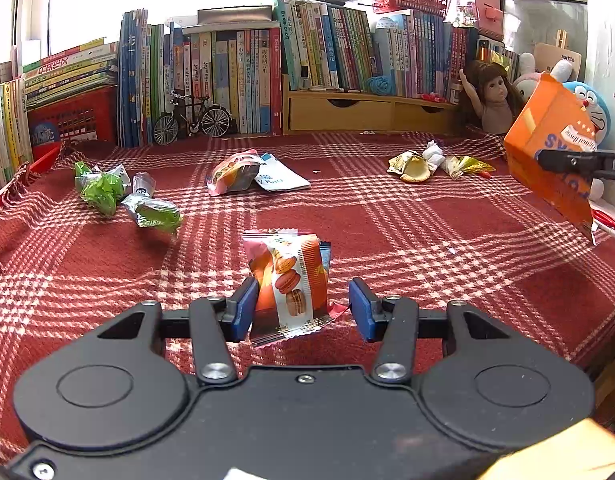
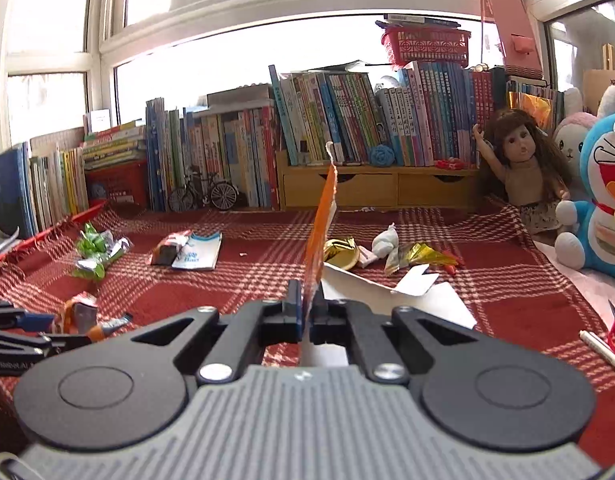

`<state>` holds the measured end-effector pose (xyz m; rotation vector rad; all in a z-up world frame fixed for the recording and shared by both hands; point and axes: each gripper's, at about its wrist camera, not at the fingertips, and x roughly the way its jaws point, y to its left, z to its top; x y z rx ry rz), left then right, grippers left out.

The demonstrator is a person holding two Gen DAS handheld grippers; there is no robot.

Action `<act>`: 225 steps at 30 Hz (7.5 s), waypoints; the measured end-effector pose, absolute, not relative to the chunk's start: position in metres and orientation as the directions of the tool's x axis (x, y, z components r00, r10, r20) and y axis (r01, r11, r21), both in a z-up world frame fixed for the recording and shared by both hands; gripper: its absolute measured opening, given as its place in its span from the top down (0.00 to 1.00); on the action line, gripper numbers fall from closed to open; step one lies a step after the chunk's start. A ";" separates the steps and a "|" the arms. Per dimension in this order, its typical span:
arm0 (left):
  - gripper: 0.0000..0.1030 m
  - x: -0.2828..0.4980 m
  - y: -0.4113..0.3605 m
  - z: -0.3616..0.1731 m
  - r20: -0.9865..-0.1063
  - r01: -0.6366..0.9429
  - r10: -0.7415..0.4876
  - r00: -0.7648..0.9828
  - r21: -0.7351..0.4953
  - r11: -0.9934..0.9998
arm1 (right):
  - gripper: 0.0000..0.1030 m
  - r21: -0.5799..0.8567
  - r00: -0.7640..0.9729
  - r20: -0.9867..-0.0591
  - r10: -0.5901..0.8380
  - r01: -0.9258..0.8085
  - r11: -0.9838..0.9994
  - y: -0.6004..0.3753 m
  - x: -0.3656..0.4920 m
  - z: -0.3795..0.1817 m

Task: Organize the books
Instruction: 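Lift the potato sticks box with the right tool while the left tool holds the macaron packet, then carry the macaron packet and potato sticks box off the bed toward the trash bin, then open both tools to drop the macaron packet and potato sticks box into the bin, then bring both tools back over the blanket toward the remaining wrappers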

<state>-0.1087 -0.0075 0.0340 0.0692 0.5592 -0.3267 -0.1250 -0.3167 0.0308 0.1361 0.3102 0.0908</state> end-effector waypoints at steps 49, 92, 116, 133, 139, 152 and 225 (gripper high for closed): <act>0.55 -0.069 -0.014 0.052 -0.529 0.312 -0.246 0.812 0.038 0.949 | 0.96 -0.073 0.871 -0.487 0.062 -0.111 0.991 -0.271 -0.108 -0.009; 0.55 -0.219 0.000 0.246 -0.380 0.487 -0.428 0.820 0.068 0.871 | 0.96 -0.008 0.936 -0.307 0.172 -0.184 0.983 -0.280 -0.234 0.202; 0.54 -0.456 0.043 0.145 -0.493 0.514 -0.421 0.761 0.063 0.856 | 0.96 0.020 0.873 -0.337 0.353 -0.368 0.929 -0.207 -0.447 0.126; 0.54 -0.348 0.038 -0.104 -0.870 0.344 -0.202 0.450 -0.040 0.938 | 0.96 0.482 0.507 -0.700 0.503 -0.185 0.856 -0.193 -0.317 -0.151; 0.53 -0.328 0.037 -0.133 -0.906 0.341 -0.165 0.391 -0.024 0.940 | 0.96 0.487 0.452 -0.733 0.508 -0.173 0.856 -0.184 -0.299 -0.176; 0.48 -0.315 0.025 -0.144 -0.931 0.357 -0.160 0.328 -0.035 0.934 | 0.94 0.491 0.425 -0.753 0.503 -0.146 0.859 -0.178 -0.280 -0.185; 0.03 -0.120 0.047 0.118 -0.451 0.140 -0.101 0.887 0.054 0.989 | 0.06 0.105 0.956 -0.289 -0.053 0.087 0.991 -0.304 -0.171 0.088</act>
